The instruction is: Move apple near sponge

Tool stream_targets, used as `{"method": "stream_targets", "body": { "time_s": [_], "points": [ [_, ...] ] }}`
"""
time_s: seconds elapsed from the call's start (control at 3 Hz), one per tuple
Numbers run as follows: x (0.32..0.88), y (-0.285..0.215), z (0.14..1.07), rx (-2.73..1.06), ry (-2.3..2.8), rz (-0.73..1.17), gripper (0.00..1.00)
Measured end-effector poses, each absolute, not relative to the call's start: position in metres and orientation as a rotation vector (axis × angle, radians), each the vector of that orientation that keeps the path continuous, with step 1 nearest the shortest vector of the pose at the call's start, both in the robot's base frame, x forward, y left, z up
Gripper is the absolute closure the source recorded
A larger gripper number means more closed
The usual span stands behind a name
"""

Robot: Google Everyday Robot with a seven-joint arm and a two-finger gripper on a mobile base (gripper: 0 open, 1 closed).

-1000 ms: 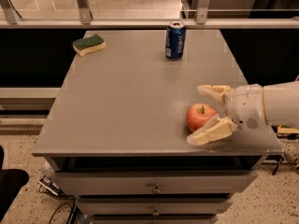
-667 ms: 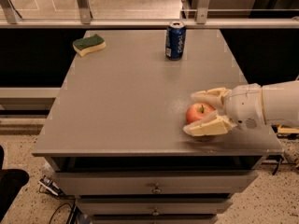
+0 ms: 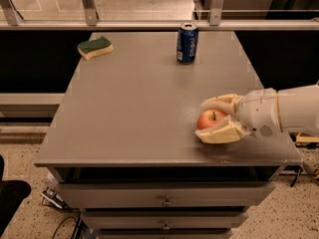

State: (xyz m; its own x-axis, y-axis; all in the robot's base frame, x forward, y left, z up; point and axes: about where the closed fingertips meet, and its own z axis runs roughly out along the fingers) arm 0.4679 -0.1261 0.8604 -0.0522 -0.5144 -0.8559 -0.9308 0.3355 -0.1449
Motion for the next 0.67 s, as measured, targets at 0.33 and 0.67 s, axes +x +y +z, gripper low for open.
{"method": "stream_targets", "body": {
  "time_s": [0.33,0.67],
  "points": [
    [0.4676,-0.1239,0.8613,-1.31,1.699,0.582,1.0],
    [0.4677,-0.1182,0.8698,-1.324,1.687,0.576,1.0]
  ]
}}
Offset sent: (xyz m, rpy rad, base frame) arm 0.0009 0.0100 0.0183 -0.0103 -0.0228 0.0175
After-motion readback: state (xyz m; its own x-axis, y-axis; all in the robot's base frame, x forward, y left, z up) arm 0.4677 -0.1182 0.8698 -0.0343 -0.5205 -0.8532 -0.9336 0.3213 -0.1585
